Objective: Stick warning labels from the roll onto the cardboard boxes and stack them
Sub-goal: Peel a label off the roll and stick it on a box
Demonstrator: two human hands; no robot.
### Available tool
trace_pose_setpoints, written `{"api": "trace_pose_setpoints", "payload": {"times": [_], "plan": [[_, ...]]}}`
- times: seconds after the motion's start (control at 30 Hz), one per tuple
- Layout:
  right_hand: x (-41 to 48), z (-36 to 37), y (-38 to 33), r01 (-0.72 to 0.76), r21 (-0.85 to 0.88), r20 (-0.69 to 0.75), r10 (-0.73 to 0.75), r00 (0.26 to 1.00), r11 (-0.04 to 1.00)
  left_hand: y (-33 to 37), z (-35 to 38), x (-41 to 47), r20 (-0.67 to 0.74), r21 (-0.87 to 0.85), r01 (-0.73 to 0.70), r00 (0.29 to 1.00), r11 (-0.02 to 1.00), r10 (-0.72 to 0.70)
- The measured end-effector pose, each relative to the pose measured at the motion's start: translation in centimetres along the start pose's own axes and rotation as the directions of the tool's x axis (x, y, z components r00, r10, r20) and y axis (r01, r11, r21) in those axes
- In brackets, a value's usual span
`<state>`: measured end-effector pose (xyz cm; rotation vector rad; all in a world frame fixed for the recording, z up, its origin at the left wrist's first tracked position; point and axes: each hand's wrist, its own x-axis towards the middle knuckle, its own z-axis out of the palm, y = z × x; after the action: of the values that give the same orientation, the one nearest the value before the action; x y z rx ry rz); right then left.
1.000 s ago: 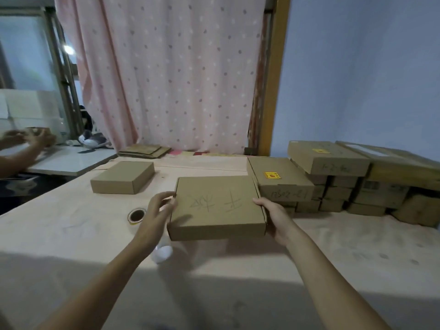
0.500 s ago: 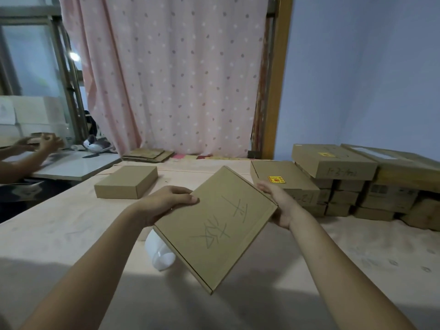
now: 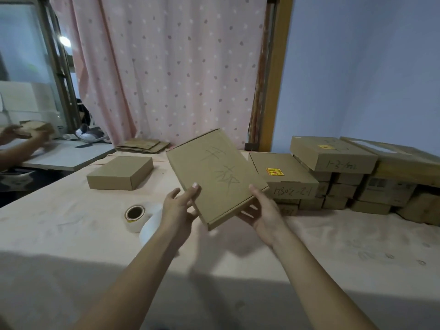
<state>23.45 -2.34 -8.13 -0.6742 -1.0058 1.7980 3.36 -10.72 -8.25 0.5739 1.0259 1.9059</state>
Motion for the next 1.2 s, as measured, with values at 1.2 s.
{"api": "trace_pose_setpoints", "payload": {"times": [1.2], "plan": [[2.4,-3.6,3.4,-0.084,-0.442,-0.299,-0.058,0.953,0.893,3.2,-8.8,2.6,0.058,0.996,-0.083,0.861,0.026,0.506]]}}
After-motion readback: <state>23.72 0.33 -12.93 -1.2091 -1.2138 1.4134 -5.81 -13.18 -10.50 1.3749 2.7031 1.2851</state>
